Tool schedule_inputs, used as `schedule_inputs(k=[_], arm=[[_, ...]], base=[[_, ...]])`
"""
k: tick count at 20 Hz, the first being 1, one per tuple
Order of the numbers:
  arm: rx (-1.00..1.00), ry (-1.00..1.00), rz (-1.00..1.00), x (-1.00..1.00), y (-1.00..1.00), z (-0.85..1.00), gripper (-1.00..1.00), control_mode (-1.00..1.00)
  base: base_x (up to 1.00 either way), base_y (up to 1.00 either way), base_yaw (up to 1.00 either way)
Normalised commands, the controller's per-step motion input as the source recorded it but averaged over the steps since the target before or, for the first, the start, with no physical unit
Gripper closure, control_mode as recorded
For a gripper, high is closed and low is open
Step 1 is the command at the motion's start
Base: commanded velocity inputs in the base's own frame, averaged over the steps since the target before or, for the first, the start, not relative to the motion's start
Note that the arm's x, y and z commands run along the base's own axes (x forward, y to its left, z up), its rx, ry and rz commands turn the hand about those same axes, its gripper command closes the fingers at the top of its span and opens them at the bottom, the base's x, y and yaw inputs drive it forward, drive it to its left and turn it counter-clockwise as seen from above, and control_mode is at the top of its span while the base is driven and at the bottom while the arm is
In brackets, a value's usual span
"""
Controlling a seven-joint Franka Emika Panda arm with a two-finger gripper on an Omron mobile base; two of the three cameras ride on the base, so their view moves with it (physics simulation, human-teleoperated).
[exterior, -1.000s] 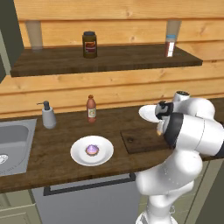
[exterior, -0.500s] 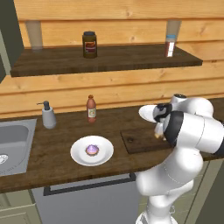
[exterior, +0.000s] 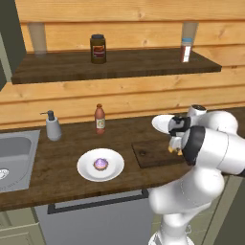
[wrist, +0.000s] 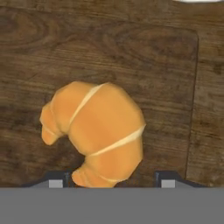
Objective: From the different types of pastries on the counter, select a croissant and place it on the cutting board. Then retrieve a jar of jam from the cabinet and place it alongside the croissant on the cutting board.
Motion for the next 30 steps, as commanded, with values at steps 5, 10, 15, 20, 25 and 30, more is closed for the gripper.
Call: schedule_inputs(k=[5, 10, 15, 20, 25, 30], arm=[[0.0, -0.12, 0.0, -0.22, 0.0, 0.15, -1.0, -1.0], [-0.02, -0.14, -0.03, -0.64, 0.0, 0.93, -1.0, -1.0], [0.0, -0.02, -0.05, -0.52, 0.0, 1.0, -1.0, -1.0], [0.0, 0.06, -0.02, -0.47, 0.21, 0.87, -1.0, -1.0], [0.0, 0.13, 0.0, -0.43, 0.51, 0.37, -1.0, -1.0], [0.0, 0.03, 0.03, -0.31, 0.35, -0.07, -1.0, -1.0]], base=[[0.0, 0.0, 0.0], [0.0, 0.0, 0.0], [0.0, 0.0, 0.0], [0.0, 0.0, 0.0], [0.0, 0.0, 0.0], [0.0, 0.0, 0.0]])
